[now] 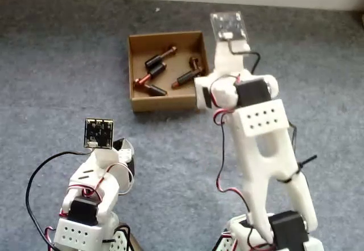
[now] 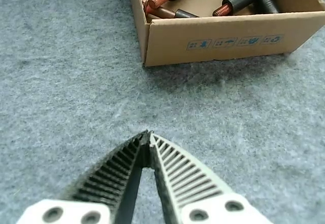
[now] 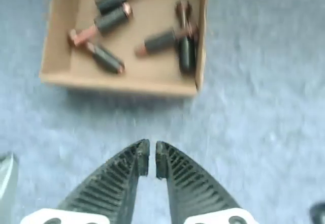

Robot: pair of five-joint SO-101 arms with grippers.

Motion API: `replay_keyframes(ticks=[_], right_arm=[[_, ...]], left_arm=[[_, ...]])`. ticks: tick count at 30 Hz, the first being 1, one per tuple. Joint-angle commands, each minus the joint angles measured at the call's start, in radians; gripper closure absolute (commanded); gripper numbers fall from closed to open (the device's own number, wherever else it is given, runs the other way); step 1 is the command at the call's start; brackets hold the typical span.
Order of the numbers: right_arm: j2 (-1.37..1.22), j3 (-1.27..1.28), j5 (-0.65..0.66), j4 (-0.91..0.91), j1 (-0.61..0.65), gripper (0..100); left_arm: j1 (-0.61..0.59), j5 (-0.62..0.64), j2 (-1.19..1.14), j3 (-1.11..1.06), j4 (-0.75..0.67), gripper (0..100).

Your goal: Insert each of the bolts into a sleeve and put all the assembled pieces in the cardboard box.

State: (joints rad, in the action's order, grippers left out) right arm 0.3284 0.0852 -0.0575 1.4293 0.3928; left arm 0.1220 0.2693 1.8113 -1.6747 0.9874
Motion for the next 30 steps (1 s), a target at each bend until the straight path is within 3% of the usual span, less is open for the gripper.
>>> replay_keyframes(ticks=[1,5,14,20,26,30], right_arm=[[0.071,-0.036,-0.005,0.185,-0.013,98.8],[0.085,-0.033,-0.009,0.337,-0.013,98.8],[0.266,0.357,-0.006,0.303,-0.056,98.8],[0.579,0.657,-0.006,0.114,-0.059,98.8],[0.869,1.021,-0.012,-0.300,-0.179,98.8],[0.987,1.242,-0.012,-0.484,-0.197,98.8]], left_arm=[[-0.002,-0.003,0.005,-0.021,0.002,99],[-0.002,-0.002,0.005,-0.021,0.000,99],[-0.002,-0.002,0.005,-0.021,0.002,99],[-0.002,-0.002,0.005,-0.021,0.000,99],[-0.002,-0.002,0.005,-0.021,-0.002,99],[-0.004,-0.006,0.005,-0.021,-0.002,99]])
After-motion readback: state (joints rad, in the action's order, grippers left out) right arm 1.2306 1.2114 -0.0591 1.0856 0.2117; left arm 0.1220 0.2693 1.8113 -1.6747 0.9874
